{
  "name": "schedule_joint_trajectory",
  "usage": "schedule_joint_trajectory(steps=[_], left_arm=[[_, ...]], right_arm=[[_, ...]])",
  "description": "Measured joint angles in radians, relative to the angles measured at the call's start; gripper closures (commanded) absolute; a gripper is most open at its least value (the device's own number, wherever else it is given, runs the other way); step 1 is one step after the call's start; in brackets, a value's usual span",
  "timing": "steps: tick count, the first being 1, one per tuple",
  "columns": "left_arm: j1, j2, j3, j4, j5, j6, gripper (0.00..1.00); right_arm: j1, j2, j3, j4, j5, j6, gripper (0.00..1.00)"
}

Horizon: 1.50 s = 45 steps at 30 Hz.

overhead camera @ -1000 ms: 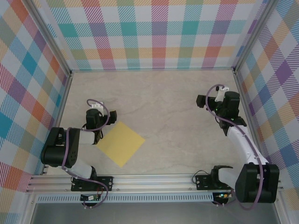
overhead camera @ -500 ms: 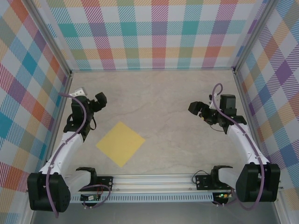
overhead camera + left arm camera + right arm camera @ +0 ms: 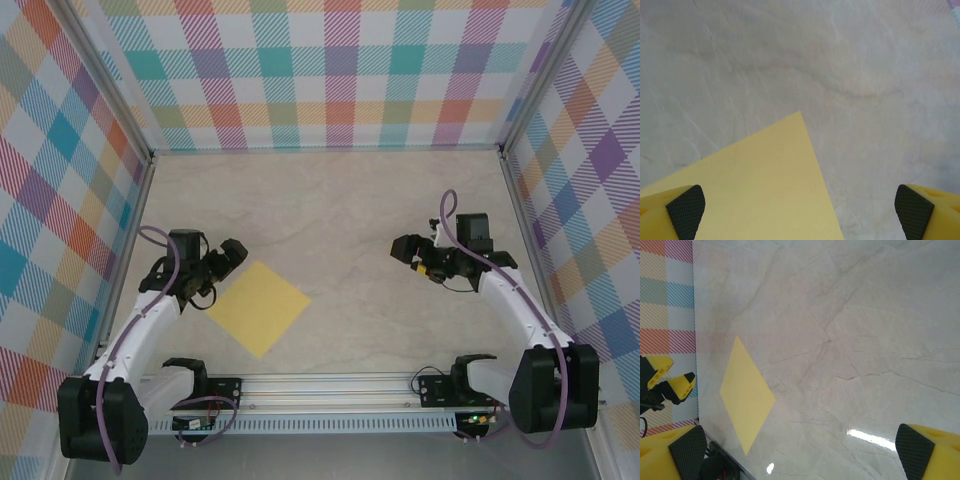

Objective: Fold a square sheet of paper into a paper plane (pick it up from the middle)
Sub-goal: Move the square sheet of paper to the center of the table.

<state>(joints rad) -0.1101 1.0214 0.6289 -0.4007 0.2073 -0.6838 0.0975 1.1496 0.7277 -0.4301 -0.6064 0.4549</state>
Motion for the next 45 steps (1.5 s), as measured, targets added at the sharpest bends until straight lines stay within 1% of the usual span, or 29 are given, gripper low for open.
schedule_joint_trajectory(steps=[3, 6, 12, 19, 26, 31, 35, 42, 45], left_arm=[[-0.046, 0.037, -0.006, -0.020, 0.007, -0.029, 0.00], [-0.072, 0.063, -0.021, -0.019, 0.025, -0.062, 0.00], [-0.137, 0.098, -0.032, -0.008, 0.031, -0.087, 0.00], [-0.165, 0.154, -0.064, 0.069, 0.035, -0.090, 0.00], [-0.183, 0.234, -0.010, 0.083, 0.009, -0.069, 0.00], [-0.192, 0.342, -0.010, 0.174, 0.028, -0.076, 0.00], [-0.209, 0.401, 0.035, 0.181, 0.023, -0.083, 0.00], [-0.236, 0.492, 0.089, 0.249, 0.027, -0.093, 0.00], [-0.269, 0.547, 0.138, 0.273, 0.023, -0.092, 0.00]], right_arm=[[0.008, 0.020, 0.000, -0.009, -0.013, -0.003, 0.00], [0.019, 0.055, 0.000, -0.033, -0.035, 0.002, 0.00], [0.079, 0.078, -0.037, -0.056, -0.050, 0.009, 0.00], [0.113, 0.053, -0.072, -0.061, -0.020, 0.034, 0.00], [0.170, 0.032, -0.072, -0.058, 0.027, 0.077, 0.00], [0.193, 0.037, -0.073, -0.056, 0.059, 0.097, 0.00], [0.201, 0.046, -0.079, -0.038, 0.076, 0.118, 0.00], [0.216, 0.086, -0.088, -0.019, 0.096, 0.136, 0.00], [0.217, 0.101, -0.090, -0.017, 0.106, 0.136, 0.00]])
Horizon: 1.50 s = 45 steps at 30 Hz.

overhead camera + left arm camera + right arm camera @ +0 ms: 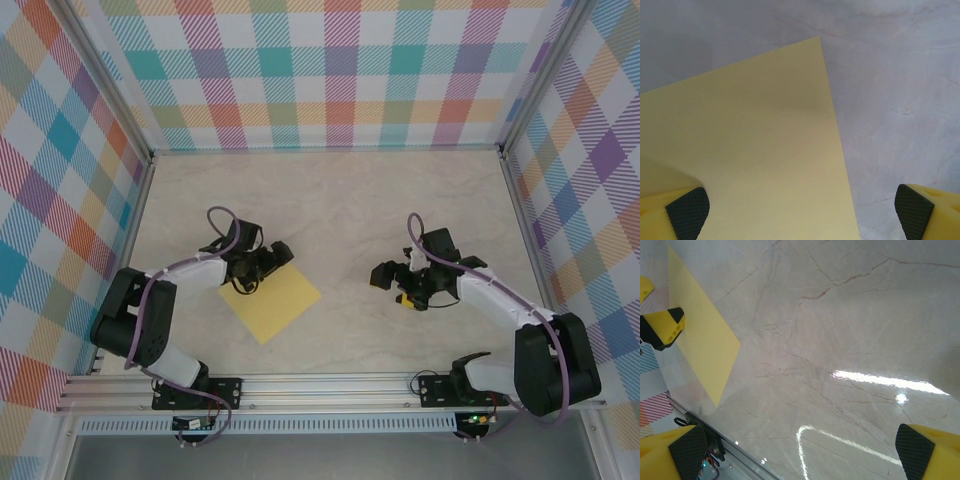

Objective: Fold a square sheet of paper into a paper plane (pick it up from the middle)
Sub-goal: Move the square sheet of paper to the center of the table.

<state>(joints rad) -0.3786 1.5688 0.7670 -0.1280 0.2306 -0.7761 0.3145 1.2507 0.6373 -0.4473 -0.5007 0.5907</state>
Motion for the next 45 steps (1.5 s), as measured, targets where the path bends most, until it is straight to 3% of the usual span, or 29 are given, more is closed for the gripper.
schedule_joint_trajectory(steps=[8, 15, 20, 23, 27, 33, 37, 45], left_arm=[[-0.144, 0.148, 0.156, 0.026, -0.022, 0.008, 0.00], [-0.266, 0.279, 0.319, 0.026, -0.013, 0.011, 0.00], [-0.308, 0.270, 0.327, 0.022, -0.006, 0.006, 0.00], [-0.314, 0.167, 0.285, -0.014, -0.048, 0.006, 0.00], [-0.313, -0.087, 0.236, -0.089, -0.185, 0.010, 0.00], [-0.262, -0.446, 0.062, -0.169, -0.343, 0.010, 0.00], [-0.183, -0.599, -0.084, -0.261, -0.375, 0.006, 0.00], [-0.108, -0.774, -0.243, -0.316, -0.371, -0.019, 0.00]], right_arm=[[0.000, -0.010, -0.013, -0.004, 0.038, -0.004, 0.00], [0.000, -0.120, -0.056, -0.027, 0.071, 0.001, 0.00], [0.000, -0.156, -0.054, -0.035, 0.062, 0.001, 0.01], [0.008, -0.156, -0.030, -0.040, 0.043, 0.005, 0.02], [0.065, -0.128, 0.038, -0.014, 0.036, 0.020, 0.03], [0.204, 0.101, 0.237, -0.006, 0.071, 0.023, 0.08], [0.289, 0.243, 0.333, 0.006, 0.109, 0.031, 0.11], [0.334, 0.434, 0.441, 0.023, 0.137, 0.066, 0.15]])
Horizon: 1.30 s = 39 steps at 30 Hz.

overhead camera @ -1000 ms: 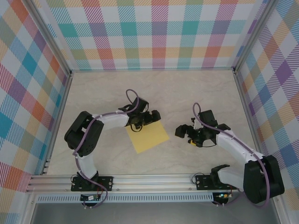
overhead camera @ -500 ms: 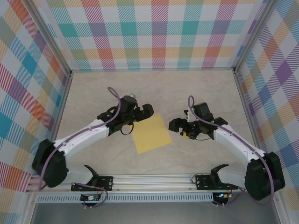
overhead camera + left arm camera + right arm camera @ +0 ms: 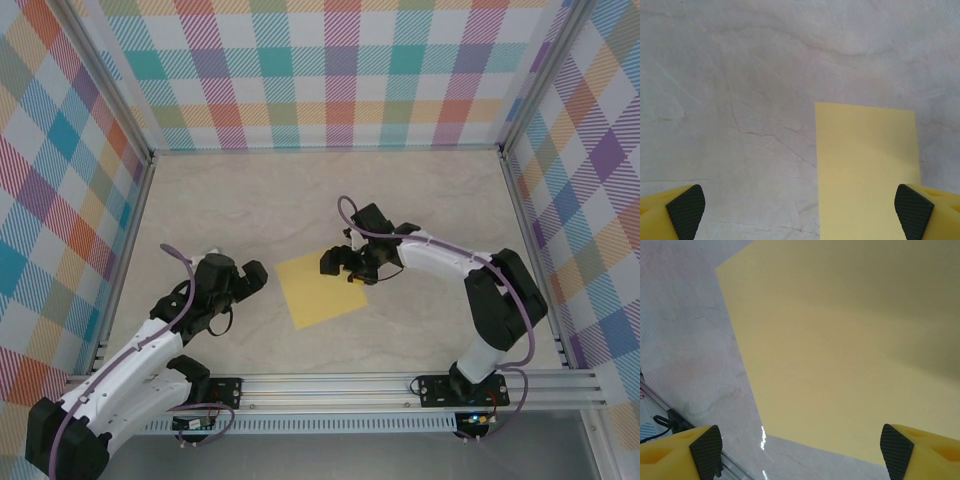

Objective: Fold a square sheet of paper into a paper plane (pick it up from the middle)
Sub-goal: Move the square sheet of paper to the center of the table.

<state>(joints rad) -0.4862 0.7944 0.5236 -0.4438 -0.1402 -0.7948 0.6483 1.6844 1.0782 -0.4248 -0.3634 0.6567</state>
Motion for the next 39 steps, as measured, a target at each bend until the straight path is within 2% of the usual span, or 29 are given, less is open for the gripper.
schedule_joint_trajectory(steps=[6, 14, 18, 28, 33, 39], left_arm=[[0.001, -0.005, -0.007, 0.001, 0.004, -0.001, 0.00], [0.001, -0.006, -0.007, 0.009, 0.042, 0.011, 0.00], [0.002, -0.002, -0.009, 0.030, 0.066, 0.024, 0.00], [0.003, 0.024, -0.011, 0.055, 0.101, 0.025, 0.00], [0.004, 0.045, -0.011, 0.077, 0.121, 0.029, 0.00], [0.004, 0.084, -0.011, 0.108, 0.135, 0.032, 0.00]], right_arm=[[0.022, 0.101, 0.070, -0.006, 0.021, 0.014, 0.16], [0.026, 0.180, 0.085, -0.035, 0.120, 0.047, 0.20], [0.026, 0.142, 0.030, -0.003, 0.164, 0.096, 0.21], [-0.006, -0.092, -0.230, 0.021, 0.292, 0.237, 0.20], [-0.007, -0.127, -0.211, -0.061, 0.324, 0.177, 0.14], [0.024, -0.121, -0.035, -0.183, 0.388, 0.054, 0.10]])
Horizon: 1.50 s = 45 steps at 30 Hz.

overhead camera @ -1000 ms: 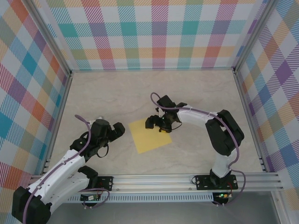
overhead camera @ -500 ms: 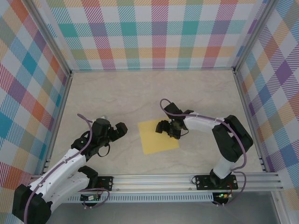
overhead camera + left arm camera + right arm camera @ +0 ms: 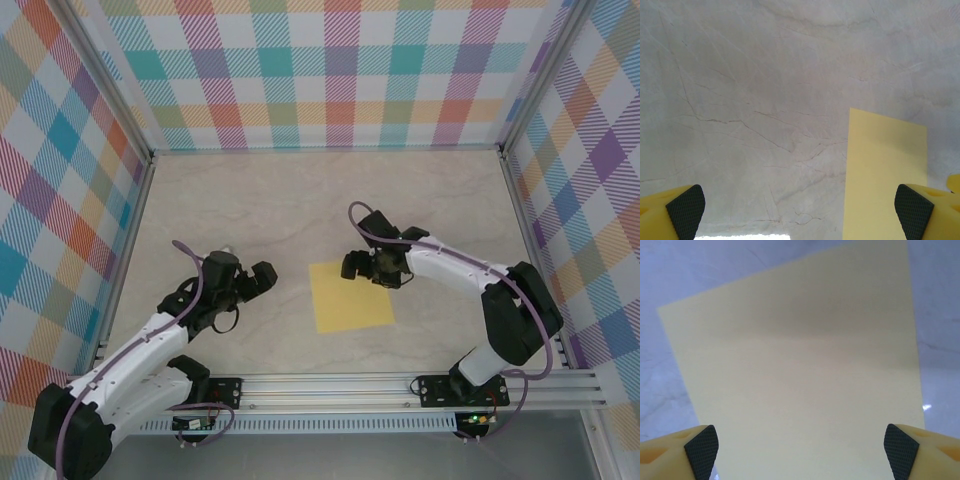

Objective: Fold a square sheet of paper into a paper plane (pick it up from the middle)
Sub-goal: Move the square sheet of paper to the center of the table, then fold the square sheet of paper in half at the center of the table.

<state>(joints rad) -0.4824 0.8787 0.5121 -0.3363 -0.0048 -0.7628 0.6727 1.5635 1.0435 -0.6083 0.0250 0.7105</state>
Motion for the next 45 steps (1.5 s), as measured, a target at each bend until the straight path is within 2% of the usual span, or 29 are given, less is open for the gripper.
schedule_joint_trajectory(steps=[2, 4, 11, 24, 39, 45], left_arm=[[0.000, 0.020, 0.000, 0.006, 0.007, 0.004, 0.00], [0.000, 0.043, 0.001, 0.008, 0.017, 0.013, 0.00], [0.000, 0.083, 0.003, 0.019, 0.039, 0.031, 0.00], [0.000, 0.109, 0.010, 0.025, 0.042, 0.049, 0.00], [0.000, 0.135, 0.010, 0.026, 0.043, 0.049, 0.00], [0.000, 0.149, 0.011, 0.025, 0.049, 0.049, 0.00]], right_arm=[[0.023, 0.019, 0.032, -0.013, 0.012, -0.033, 0.08], [0.043, 0.051, 0.044, -0.031, 0.021, -0.060, 0.00], [0.090, 0.172, 0.085, -0.120, 0.051, -0.103, 0.00], [0.114, 0.340, 0.260, -0.186, 0.078, -0.109, 0.00], [0.120, 0.391, 0.262, -0.200, 0.084, -0.086, 0.00], [0.121, 0.391, 0.262, -0.199, 0.086, -0.080, 0.05]])
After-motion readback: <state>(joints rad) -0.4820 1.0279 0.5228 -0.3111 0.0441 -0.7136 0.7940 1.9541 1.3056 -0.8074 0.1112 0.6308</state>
